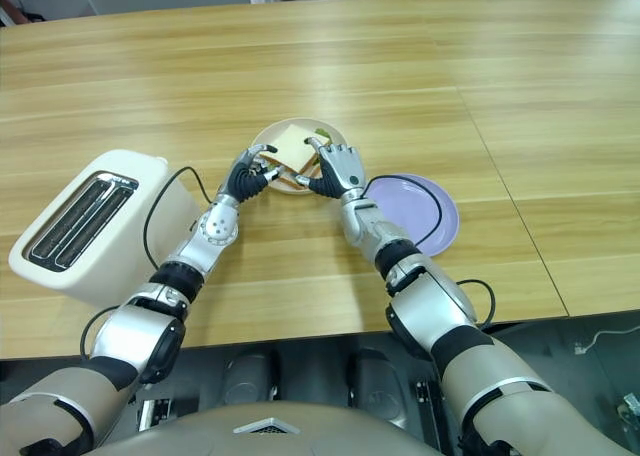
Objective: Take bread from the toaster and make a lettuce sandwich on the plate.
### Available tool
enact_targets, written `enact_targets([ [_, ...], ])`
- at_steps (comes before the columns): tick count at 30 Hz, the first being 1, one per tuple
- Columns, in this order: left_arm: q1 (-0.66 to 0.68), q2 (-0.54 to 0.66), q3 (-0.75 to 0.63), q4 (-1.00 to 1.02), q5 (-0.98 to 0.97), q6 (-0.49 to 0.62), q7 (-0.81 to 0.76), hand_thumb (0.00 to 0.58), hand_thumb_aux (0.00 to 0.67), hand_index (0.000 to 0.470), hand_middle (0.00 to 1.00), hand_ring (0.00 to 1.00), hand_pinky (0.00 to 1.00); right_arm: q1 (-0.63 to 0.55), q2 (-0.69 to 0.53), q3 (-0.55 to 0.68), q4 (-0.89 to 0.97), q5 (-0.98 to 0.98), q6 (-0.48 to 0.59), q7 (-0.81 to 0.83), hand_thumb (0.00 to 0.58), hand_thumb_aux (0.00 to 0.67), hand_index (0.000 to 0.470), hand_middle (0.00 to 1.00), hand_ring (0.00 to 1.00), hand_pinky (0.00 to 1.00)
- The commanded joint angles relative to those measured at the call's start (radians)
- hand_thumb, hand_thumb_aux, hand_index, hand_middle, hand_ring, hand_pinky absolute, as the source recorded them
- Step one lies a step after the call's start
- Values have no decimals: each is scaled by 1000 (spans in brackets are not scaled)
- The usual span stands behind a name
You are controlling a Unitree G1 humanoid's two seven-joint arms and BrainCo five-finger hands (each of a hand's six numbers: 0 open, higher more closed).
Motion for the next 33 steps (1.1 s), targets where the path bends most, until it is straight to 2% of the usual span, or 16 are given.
enact_targets([
  [1, 134, 19, 31, -272, -45, -24, -44, 0, 0, 0, 0, 0, 0, 94, -53, -65, -196, 64, -45, 40, 0, 0, 0, 0, 0, 0],
  [9, 352, 26, 133, -669, -251, -108, -146, 0, 0, 0, 0, 0, 0, 352, -164, -251, -665, 221, -150, 134, 0, 0, 0, 0, 0, 0],
  [13, 402, 18, 200, -777, -336, -123, -162, 0, 0, 0, 0, 0, 0, 445, -172, -323, -828, 286, -211, 167, 0, 0, 0, 0, 0, 0],
  [17, 455, 21, 238, -873, -354, -137, -191, 0, 0, 0, 0, 0, 0, 519, -161, -378, -958, 324, -223, 210, 0, 0, 0, 0, 0, 0],
  [22, 499, 24, 255, -945, -357, -130, -230, 0, 0, 0, 0, 0, 0, 565, -146, -420, -1033, 346, -210, 267, 0, 0, 0, 0, 0, 0],
  [33, 502, -20, 268, -931, -369, -126, -254, 0, 0, 0, 0, 0, 0, 572, -90, -472, -1056, 355, -207, 315, 0, 0, 0, 0, 0, 0],
])
